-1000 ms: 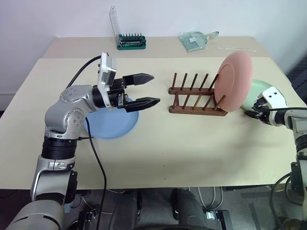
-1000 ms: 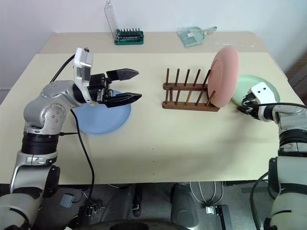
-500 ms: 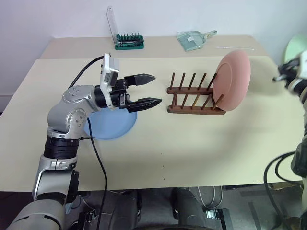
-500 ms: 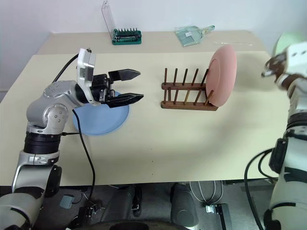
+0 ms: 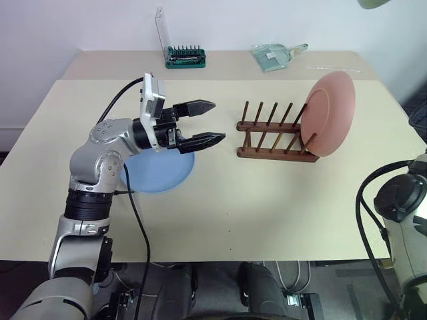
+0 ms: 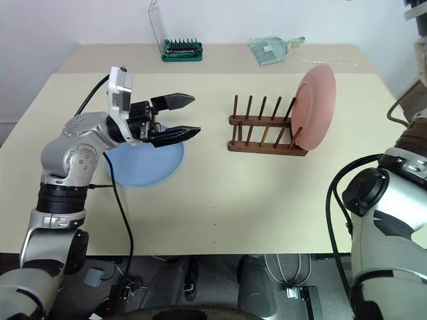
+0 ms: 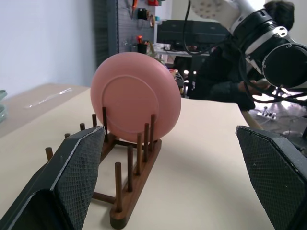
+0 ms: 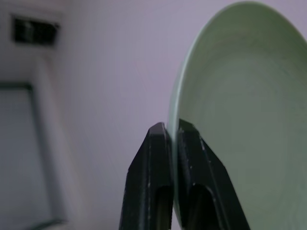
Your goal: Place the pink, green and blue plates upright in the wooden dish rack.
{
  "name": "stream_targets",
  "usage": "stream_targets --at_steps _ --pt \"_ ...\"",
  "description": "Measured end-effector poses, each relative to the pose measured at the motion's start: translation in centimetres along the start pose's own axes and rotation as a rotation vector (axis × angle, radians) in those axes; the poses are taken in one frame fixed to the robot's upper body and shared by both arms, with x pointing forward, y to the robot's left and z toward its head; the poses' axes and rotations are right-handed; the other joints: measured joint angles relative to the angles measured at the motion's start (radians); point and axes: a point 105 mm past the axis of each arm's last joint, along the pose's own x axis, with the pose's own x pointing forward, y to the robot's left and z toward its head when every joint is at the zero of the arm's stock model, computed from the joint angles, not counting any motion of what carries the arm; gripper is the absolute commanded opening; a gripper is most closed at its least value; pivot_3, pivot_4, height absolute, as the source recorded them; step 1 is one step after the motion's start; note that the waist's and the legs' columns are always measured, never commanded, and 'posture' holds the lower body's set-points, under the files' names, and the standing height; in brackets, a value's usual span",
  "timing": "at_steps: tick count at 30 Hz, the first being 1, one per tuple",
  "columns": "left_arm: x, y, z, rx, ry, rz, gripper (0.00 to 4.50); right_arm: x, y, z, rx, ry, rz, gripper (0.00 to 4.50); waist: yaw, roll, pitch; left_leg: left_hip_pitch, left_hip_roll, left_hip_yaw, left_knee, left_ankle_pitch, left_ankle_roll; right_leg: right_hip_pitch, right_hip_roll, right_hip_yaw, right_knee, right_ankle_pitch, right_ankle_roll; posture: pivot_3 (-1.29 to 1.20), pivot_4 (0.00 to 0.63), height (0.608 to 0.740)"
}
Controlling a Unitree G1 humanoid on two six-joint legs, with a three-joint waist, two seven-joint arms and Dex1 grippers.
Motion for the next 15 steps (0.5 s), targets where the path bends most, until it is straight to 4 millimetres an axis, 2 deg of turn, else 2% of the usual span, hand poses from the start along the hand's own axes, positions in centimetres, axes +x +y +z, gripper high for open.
stream_targets --at_steps 3,6,11,15 --pt "0.0 0.0 0.0 0.0 -0.001 -0.001 4.5 -2.3 -0.8 -3.3 0.108 0.144 -0.052 0.02 0.004 0.0 0.0 0.0 0.0 0.0 0.0 0.0 0.0 0.0 0.0 0.0 0.0 0.0 0.0 0.0 0.15 0.724" --pt "0.0 0.0 0.0 0.0 -0.001 -0.001 4.5 -4.2 -2.1 -6.0 0.194 0.195 -0.131 0.02 0.003 0.0 0.0 -0.001 0.0 0.001 0.0 0.0 0.0 -0.002 0.0 0.0 0.001 0.0 0.0 0.0 0.15 0.724" --pt "0.0 0.0 -0.1 -0.002 0.0 -0.001 4.5 -5.3 -1.6 -6.7 0.211 0.195 -0.16 0.02 0.005 0.0 0.0 -0.008 0.0 0.0 0.001 0.0 0.0 -0.009 0.0 0.0 0.002 0.0 0.0 0.0 0.15 0.724" --pt "-0.2 0.3 -0.4 0.006 0.01 0.013 4.5 -7.0 -1.9 -9.0 0.209 0.252 -0.207 0.02 0.004 0.0 0.0 -0.009 0.0 0.001 0.001 0.0 0.0 -0.009 0.0 0.0 0.002 0.0 0.0 0.0 0.15 0.724"
